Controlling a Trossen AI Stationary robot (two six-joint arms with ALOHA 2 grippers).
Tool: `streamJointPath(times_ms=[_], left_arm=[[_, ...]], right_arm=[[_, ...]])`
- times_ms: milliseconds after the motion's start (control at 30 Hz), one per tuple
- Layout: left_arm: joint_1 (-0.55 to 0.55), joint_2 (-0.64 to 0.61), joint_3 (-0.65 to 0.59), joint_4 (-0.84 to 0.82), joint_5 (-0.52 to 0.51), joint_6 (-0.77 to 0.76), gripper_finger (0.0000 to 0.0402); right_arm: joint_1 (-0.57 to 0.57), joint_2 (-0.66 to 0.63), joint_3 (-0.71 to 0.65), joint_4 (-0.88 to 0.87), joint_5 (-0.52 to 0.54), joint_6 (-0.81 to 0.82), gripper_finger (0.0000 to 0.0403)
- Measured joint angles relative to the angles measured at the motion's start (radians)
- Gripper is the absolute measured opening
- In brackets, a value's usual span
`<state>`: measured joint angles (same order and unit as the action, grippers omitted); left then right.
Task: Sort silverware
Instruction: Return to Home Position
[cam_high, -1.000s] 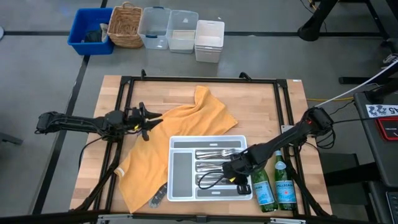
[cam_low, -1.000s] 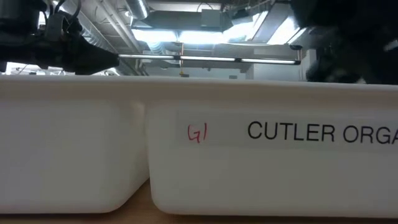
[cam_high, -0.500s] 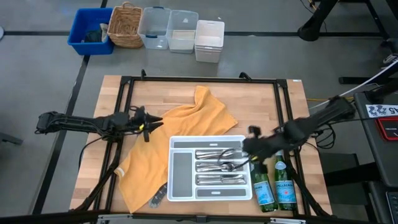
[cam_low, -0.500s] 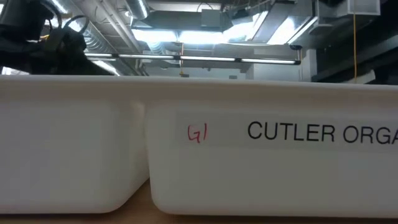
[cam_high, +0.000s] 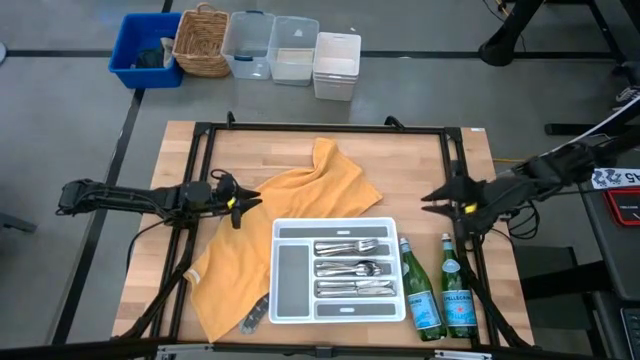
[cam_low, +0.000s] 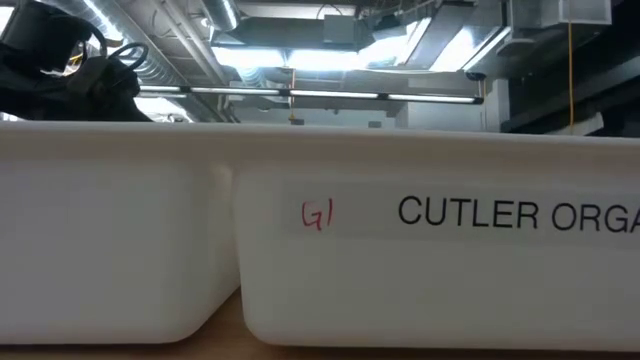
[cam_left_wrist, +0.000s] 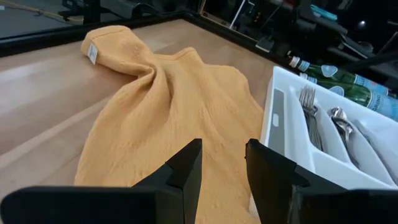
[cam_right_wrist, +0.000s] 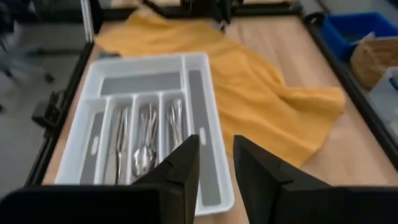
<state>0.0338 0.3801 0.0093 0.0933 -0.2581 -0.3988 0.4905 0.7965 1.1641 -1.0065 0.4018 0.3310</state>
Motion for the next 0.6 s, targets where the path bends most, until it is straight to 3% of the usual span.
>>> streamJointPath(times_ms=[367,600], left_arm=[[0.000,0.000,0.000,-0.029,0.000,0.075,0.0111],[0.000,0.001,0.000,-0.045,0.000,0.153,0.0111]], right_arm=[[0.000,-0.402,-0.374,0.463,0.100,-0.026,0.0099],[0.000,-0.535,-0.612,0.764,0.104,-0.026,0.0099]])
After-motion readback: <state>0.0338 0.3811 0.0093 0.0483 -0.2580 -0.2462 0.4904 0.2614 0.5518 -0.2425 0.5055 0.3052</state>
